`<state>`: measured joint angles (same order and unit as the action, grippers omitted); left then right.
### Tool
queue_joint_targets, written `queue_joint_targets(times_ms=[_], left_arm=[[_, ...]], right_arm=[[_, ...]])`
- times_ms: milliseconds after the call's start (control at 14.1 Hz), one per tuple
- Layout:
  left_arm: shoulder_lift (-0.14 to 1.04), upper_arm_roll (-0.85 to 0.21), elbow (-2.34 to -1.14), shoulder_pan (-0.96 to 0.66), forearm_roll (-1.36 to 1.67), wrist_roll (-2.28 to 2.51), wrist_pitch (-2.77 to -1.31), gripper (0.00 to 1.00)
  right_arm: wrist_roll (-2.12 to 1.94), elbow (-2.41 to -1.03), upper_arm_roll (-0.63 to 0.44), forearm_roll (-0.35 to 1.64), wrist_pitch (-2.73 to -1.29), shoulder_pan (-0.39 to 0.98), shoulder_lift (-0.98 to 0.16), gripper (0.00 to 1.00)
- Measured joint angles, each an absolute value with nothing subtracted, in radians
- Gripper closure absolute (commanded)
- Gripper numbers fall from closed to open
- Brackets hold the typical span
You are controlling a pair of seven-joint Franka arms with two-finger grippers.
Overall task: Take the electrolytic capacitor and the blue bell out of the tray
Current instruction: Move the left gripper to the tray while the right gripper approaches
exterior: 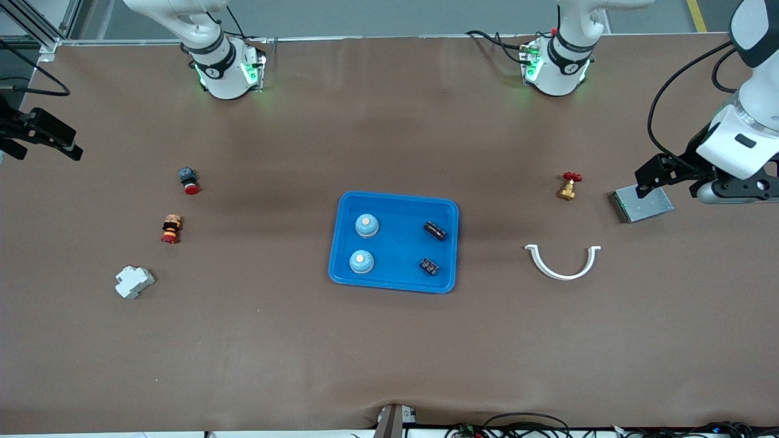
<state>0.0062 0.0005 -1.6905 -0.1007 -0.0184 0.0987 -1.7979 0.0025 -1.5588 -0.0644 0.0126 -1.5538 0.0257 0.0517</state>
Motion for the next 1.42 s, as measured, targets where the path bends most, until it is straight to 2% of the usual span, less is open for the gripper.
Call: queue_joint_targets(times_ms=[566, 849, 1061, 1415], left_arm=[[0.024, 0.000, -1.691, -0.104, -0.018, 0.099, -1.795, 0.00], [0.085, -0.004, -1.691, -0.139, -0.012, 0.110, -1.794, 0.00], [0.144, -0.006, -1.689, -0.220, -0.008, 0.290, -1.795, 0.00], [0.269, -0.009, -1.632, -0.354, -0.004, 0.563, -1.803, 0.00]], right_arm=[[0.003, -1.566, -0.066, 0.013, -1.551, 0.026, 0.052, 0.00], [0.003, -1.567, -0.066, 0.013, -1.551, 0.026, 0.052, 0.00], [0.003, -1.580, -0.069, 0.013, -1.555, 0.026, 0.052, 0.00], [0.003, -1.739, -0.079, 0.013, -1.667, 0.014, 0.096, 0.00]])
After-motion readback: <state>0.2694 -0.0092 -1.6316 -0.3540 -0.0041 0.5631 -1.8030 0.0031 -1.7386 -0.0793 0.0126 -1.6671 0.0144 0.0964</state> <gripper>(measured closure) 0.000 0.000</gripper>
